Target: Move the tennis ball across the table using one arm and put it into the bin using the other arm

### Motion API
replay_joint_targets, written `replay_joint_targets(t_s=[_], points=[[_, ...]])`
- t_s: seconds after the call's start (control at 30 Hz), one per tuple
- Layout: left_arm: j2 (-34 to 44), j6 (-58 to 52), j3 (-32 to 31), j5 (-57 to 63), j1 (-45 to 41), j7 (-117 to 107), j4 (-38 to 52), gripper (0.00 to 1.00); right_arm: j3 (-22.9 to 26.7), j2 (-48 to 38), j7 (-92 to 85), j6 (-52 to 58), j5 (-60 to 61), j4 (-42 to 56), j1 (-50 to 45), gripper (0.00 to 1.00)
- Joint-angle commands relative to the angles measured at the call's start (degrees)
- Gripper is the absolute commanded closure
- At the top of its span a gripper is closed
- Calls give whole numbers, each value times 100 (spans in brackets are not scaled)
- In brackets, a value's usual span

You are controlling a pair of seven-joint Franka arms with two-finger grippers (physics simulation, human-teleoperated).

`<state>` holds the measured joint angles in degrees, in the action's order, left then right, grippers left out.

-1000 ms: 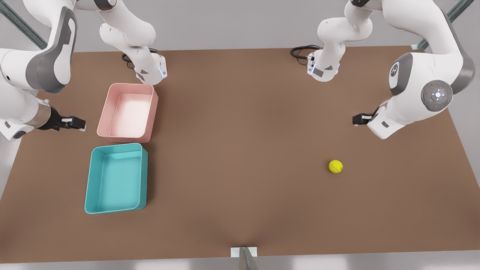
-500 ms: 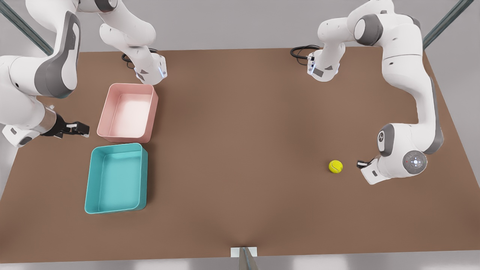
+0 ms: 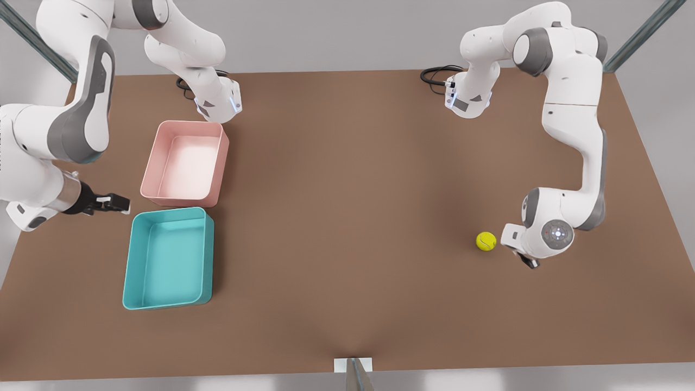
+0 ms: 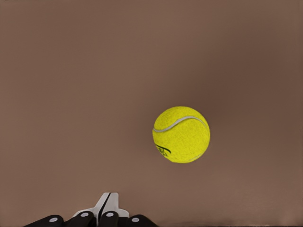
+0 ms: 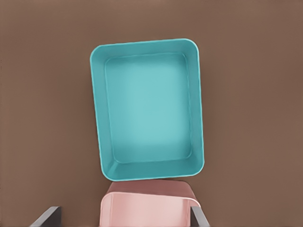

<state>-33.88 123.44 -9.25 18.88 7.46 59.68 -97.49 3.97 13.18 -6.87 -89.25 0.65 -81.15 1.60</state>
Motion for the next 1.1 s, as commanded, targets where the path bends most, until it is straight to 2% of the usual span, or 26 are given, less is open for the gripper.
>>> replay_joint_targets(t_s=[0.0, 0.07, 0.17, 0.33, 1.07], points=[[233, 795, 2, 19, 28, 3657, -481, 79, -10, 105, -51, -75, 40, 152, -90, 0], [479, 839, 2, 19, 1, 3586, -842, 79, -2, 176, -69, 74, 40, 223, -90, 0], [418, 1094, 2, 28, 28, 3612, -851, 79, 16, 194, -60, 285, -12, 223, -90, 0], [374, 1542, 46, 36, 72, 3604, -1370, 79, -2, 273, -43, 285, -206, 231, -151, 0], [119, 1657, 160, 54, -69, 3208, -1466, 79, -2, 282, -42, 276, -215, 231, -142, 0]])
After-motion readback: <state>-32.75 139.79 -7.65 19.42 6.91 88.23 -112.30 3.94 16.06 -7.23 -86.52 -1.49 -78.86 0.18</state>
